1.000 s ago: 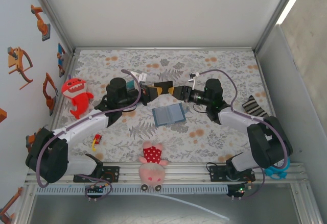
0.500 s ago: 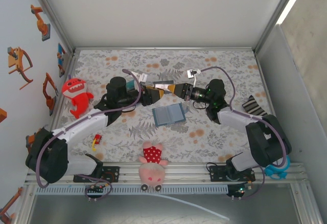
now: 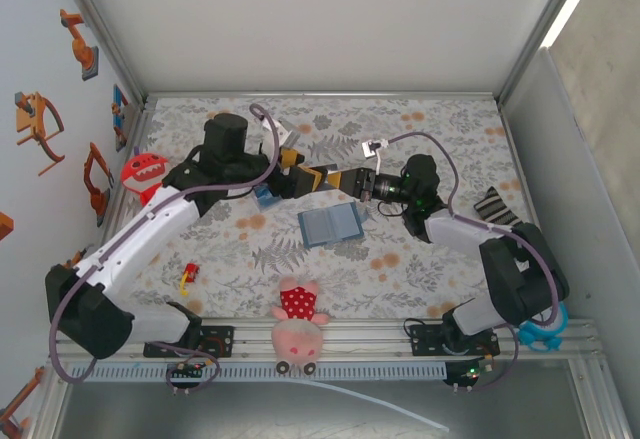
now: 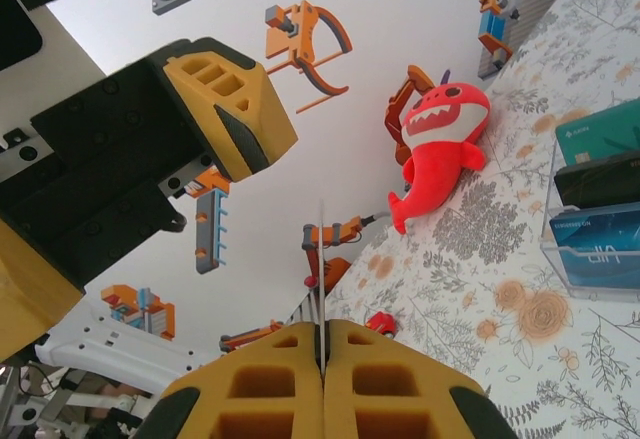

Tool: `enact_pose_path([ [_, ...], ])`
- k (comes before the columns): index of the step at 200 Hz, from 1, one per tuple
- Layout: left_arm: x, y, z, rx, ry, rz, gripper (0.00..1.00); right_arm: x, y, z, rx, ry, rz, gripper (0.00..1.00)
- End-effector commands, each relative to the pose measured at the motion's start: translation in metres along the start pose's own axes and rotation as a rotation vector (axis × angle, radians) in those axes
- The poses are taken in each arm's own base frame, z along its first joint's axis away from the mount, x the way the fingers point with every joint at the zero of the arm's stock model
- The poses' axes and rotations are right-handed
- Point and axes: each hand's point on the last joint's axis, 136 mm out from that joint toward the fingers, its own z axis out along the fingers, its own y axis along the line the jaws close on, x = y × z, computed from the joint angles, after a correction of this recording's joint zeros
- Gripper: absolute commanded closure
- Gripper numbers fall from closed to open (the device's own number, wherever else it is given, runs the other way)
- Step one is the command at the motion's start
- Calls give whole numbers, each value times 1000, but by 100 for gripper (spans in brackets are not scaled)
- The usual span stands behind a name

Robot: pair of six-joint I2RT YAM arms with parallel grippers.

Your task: Take the credit cards out of the card holder

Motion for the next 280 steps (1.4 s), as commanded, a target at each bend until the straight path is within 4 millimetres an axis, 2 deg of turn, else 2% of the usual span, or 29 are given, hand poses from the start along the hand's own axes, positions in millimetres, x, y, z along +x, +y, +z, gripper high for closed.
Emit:
enact_pose_path([
  [1, 15, 0, 3, 27, 110, 61, 22, -4, 13, 4, -43, 25, -52, 100],
  [24, 20, 5, 9, 39, 161, 84, 23, -4, 14, 3, -45, 26, -56, 100],
  [75, 31, 15, 22, 63, 251, 84, 37, -3, 17, 4, -53, 34, -59, 100],
  [96, 33, 17, 24, 76, 257, 83, 52, -3, 19, 4, -57, 37, -62, 100],
  [132, 34, 21, 28, 92, 257, 70, 87, -4, 21, 5, -64, 46, -66, 100],
  [147, 33, 24, 28, 86, 248, 71, 95, -4, 21, 5, -64, 45, -69, 100],
  [154, 32, 25, 27, 81, 242, 70, 97, -5, 20, 5, -62, 43, -72, 95],
  [177, 31, 31, 22, 62, 220, 67, 100, -7, 17, 3, -44, 34, -76, 66],
  [209, 31, 54, 4, -42, 158, 72, 100, -6, 2, -3, 64, 30, -85, 54],
  [213, 33, 58, 2, -61, 151, 77, 100, -6, -1, -5, 93, 32, -90, 42],
  [216, 33, 60, 0, -76, 145, 86, 100, -4, -5, -6, 123, 44, -89, 38],
  [237, 42, 80, -12, -187, 117, 152, 100, 5, -30, -25, 420, 100, -143, 34],
  [255, 47, 94, -21, -244, 102, 174, 100, 5, -34, -45, 600, 127, -196, 33],
  [262, 49, 100, -23, -254, 99, 184, 100, 4, -34, -53, 653, 129, -209, 27],
  [280, 56, 118, -26, -297, 110, 225, 100, 2, -32, -70, 746, 118, -233, 26],
])
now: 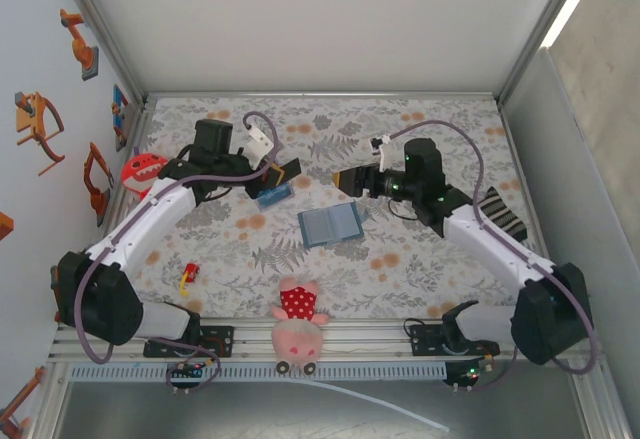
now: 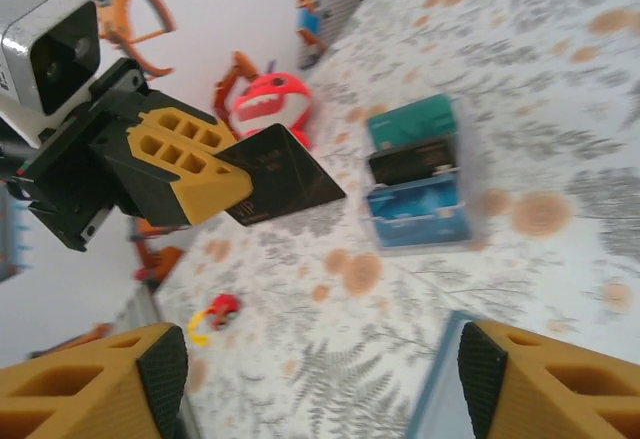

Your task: Take the credit cards out of the card holder

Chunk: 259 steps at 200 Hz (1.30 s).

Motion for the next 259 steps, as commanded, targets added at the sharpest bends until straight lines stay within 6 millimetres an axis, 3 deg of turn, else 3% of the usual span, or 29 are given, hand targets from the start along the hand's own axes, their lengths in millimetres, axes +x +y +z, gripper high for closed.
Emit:
enact_pose_path([
  [1, -6, 27, -4, -100, -50, 116, 100, 23, -35, -26, 276, 94, -68, 26],
  [36, 10, 60, 9, -139, -16, 170, 100, 16, -40, -51, 390, 42, -85, 26],
  [75, 23, 88, 28, -139, 5, 195, 100, 14, -41, -56, 411, 29, -86, 25],
  [153, 51, 112, 61, -113, 83, 188, 100, 19, -52, -49, 443, 66, -64, 26],
  [259, 78, 120, 74, -75, 157, 132, 96, 20, -54, -48, 447, 67, -61, 26],
])
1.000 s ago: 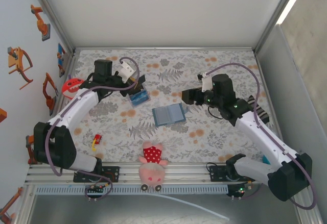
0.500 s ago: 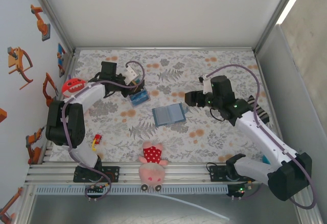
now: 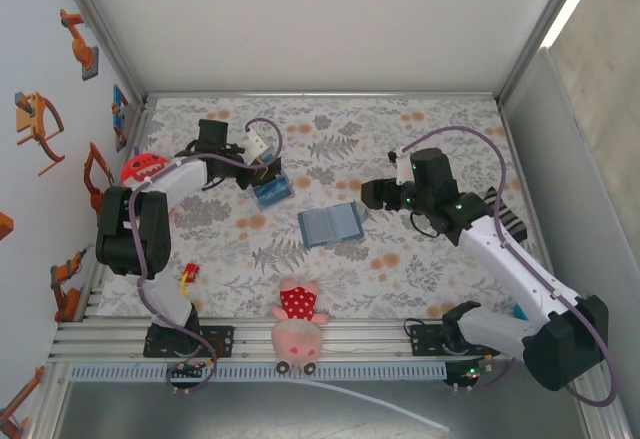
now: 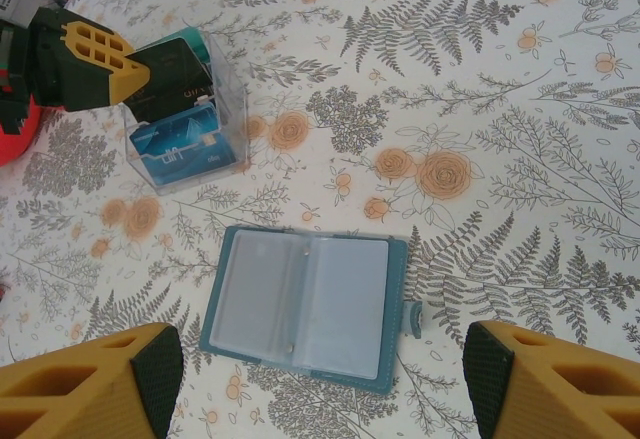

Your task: Take the credit cards out of the card holder

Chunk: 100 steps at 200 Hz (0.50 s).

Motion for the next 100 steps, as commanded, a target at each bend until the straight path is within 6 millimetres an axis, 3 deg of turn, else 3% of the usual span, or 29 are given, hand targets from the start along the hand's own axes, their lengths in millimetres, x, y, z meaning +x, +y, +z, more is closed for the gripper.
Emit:
enact_pose_path([
  [1, 1, 3, 2, 20, 9, 12, 96, -9, 3, -4, 8, -23, -12, 26],
  [24, 3, 3, 5, 28, 20, 7, 84, -9, 4, -4, 1, -23, -13, 26],
  [100, 3, 2, 1, 37, 50, -5, 79, -8, 4, -1, -7, -17, -11, 25],
])
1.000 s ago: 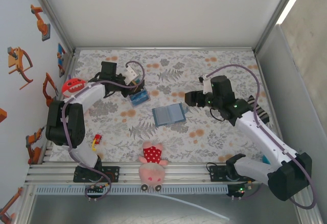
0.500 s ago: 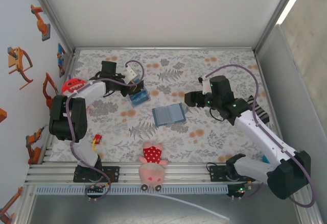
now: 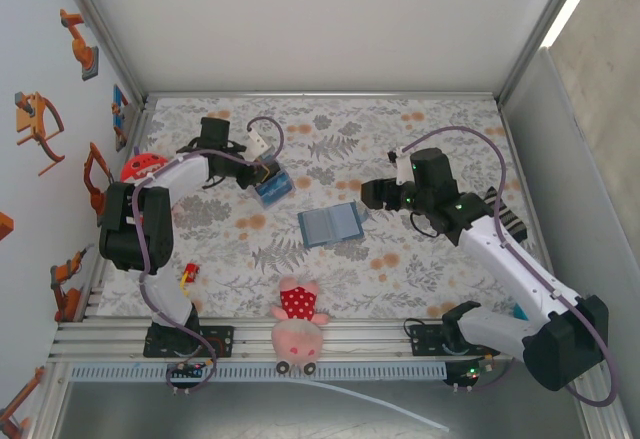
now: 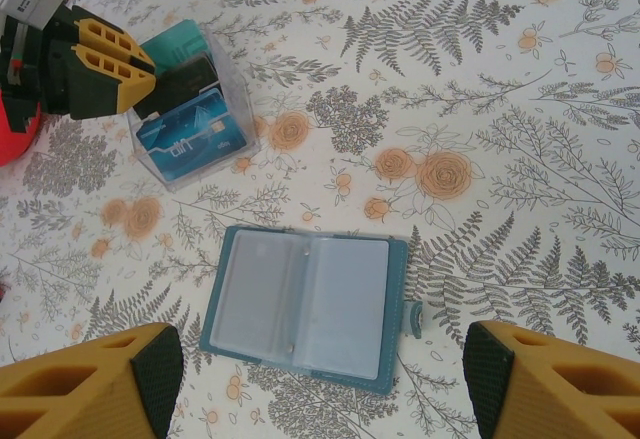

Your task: Take the credit cards out of the card holder

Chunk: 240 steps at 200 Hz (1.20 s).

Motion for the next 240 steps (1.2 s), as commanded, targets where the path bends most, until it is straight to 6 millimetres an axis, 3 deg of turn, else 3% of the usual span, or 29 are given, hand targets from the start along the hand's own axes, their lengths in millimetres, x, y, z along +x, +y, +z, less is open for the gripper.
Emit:
enact_pose_path([
  [1, -1, 0, -3, 18, 8, 4, 79, -8, 4, -2, -7, -18, -11, 25],
  [59, -38, -10, -33, -28, -86, -18, 71, 6, -3, 7, 35, 40, -9, 32],
  [65, -42, -12, -37, -35, -97, -24, 65, 8, -3, 8, 41, 46, -14, 33],
  [85, -55, -19, -50, -63, -140, -46, 62, 13, -1, 13, 72, 73, -41, 34],
  [98, -63, -25, -58, -85, -166, -62, 41, 17, 0, 17, 92, 97, -60, 34],
  [113, -69, -32, -66, -124, -197, -70, 37, 21, 2, 22, 110, 121, -81, 35],
  [117, -71, -34, -69, -137, -207, -70, 30, 22, 4, 23, 114, 127, -89, 35],
  [154, -79, -43, -98, -252, -323, -154, 5, 32, 17, 38, 132, 182, -154, 36],
  [159, -79, -42, -102, -273, -339, -177, 0, 33, 19, 41, 131, 190, -160, 36],
  [186, -71, -41, -126, -378, -418, -289, 3, 44, 32, 57, 121, 238, -197, 36],
  [240, -17, -25, -163, -638, -430, -554, 3, 69, 52, 88, 118, 343, -266, 38],
])
